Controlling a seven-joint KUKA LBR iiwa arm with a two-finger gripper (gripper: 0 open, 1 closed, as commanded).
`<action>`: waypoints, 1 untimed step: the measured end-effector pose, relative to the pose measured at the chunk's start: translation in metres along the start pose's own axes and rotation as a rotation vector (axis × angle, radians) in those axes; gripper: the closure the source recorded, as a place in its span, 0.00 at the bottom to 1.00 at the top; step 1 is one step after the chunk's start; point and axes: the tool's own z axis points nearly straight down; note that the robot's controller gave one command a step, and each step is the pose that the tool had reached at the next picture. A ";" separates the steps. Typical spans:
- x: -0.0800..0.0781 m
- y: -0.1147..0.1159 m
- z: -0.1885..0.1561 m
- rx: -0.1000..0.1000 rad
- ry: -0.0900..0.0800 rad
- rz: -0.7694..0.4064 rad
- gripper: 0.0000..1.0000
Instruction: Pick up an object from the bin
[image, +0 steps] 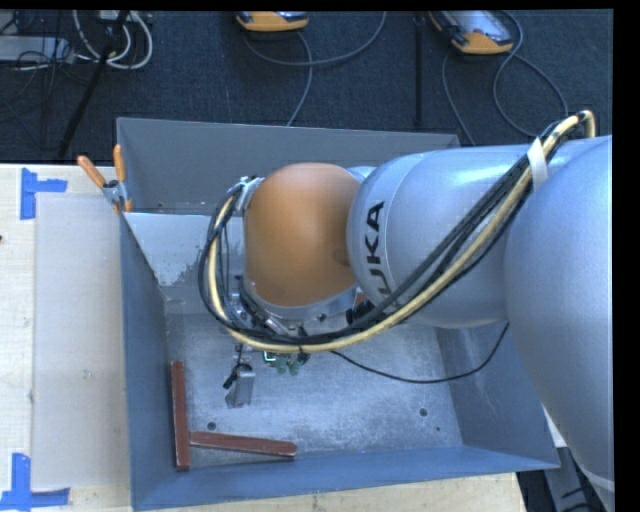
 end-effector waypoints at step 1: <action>0.050 -0.022 0.111 0.000 0.001 0.014 0.00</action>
Offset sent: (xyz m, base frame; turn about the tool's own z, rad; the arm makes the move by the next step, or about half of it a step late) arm -0.0481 -0.0209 -0.1062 0.0133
